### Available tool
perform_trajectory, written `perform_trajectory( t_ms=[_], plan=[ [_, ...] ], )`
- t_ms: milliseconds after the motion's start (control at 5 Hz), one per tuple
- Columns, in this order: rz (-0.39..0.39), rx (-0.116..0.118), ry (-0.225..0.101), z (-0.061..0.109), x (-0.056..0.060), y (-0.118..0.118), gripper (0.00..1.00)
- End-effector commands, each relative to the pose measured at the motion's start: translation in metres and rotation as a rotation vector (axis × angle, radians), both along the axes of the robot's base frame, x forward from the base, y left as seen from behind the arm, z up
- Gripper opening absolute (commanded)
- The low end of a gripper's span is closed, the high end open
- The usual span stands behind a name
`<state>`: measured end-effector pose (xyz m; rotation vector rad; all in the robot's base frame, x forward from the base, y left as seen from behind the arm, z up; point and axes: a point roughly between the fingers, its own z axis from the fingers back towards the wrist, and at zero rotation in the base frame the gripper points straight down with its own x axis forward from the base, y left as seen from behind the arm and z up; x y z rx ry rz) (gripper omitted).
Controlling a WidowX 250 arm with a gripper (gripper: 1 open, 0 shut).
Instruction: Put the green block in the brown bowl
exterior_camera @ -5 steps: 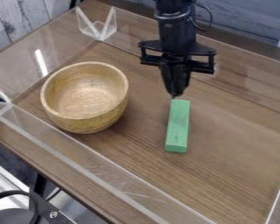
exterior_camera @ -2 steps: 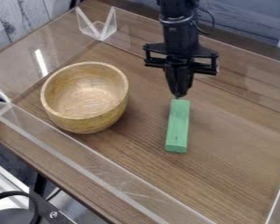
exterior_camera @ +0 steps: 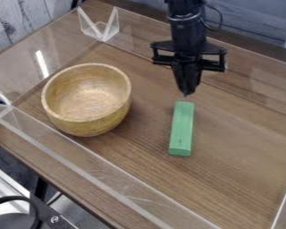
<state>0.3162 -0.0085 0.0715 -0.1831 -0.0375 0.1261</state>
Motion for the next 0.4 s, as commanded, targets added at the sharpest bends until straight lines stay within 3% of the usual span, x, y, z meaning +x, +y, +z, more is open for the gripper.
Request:
perform_trajectory(
  t_ms=[0, 200],
  plan=[
    [0.002, 0.005, -0.052, 0.0105, 0.0107, 0.0011, 1.00],
    [-0.002, 0.009, -0.042, 0.0038, 0.0103, -0.0002, 1.00]
  ],
)
